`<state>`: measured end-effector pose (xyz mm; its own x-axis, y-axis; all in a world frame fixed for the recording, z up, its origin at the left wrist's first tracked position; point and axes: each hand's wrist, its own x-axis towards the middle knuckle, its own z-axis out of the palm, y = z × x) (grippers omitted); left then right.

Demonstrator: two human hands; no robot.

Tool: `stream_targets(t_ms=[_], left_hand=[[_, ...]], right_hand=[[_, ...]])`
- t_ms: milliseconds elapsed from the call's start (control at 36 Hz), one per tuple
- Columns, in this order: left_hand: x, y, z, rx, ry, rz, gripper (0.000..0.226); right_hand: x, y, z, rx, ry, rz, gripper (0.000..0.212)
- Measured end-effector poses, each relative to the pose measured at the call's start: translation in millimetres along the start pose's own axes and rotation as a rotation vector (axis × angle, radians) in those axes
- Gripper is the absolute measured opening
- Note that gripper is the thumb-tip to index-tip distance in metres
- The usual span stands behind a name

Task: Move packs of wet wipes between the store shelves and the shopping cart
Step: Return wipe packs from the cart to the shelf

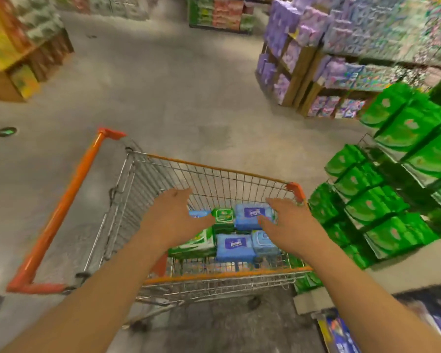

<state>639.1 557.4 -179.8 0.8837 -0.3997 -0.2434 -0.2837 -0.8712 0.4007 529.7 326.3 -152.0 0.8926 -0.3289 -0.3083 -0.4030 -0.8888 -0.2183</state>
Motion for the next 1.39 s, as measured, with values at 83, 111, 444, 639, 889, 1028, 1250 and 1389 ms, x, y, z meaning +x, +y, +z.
stream_targets(t_ms=[83, 111, 444, 639, 889, 1028, 1250, 1389], left_hand=[[15, -7, -1, 0.019, 0.011, -0.038, 0.103], [19, -8, 0, 0.019, 0.009, -0.052, 0.101], [82, -23, 24, -0.012, -0.001, -0.300, 0.110], [103, -36, 48, -0.032, -0.078, -0.399, 0.091], [145, -68, 101, -0.254, -0.220, -0.533, 0.082], [165, -91, 158, -0.542, -0.256, -0.750, 0.055], [186, -126, 254, -1.005, -0.323, -1.184, 0.046], [192, -128, 295, -1.295, -0.361, -1.355, 0.059]], right_hand=[[23, -6, 1, -0.022, -0.031, -0.042, 0.067], [32, -7, 2, -0.026, -0.047, -0.053, 0.067], [149, -5, 29, 0.073, -0.242, -0.208, 0.064], [190, -4, 58, 0.120, -0.353, -0.188, 0.051], [241, 5, 122, 0.303, -0.508, -0.010, 0.065], [262, 12, 184, 0.407, -0.563, 0.171, 0.056], [287, 24, 281, 0.524, -0.604, 0.385, 0.062], [310, 21, 314, 0.575, -0.530, 0.459, 0.062]])
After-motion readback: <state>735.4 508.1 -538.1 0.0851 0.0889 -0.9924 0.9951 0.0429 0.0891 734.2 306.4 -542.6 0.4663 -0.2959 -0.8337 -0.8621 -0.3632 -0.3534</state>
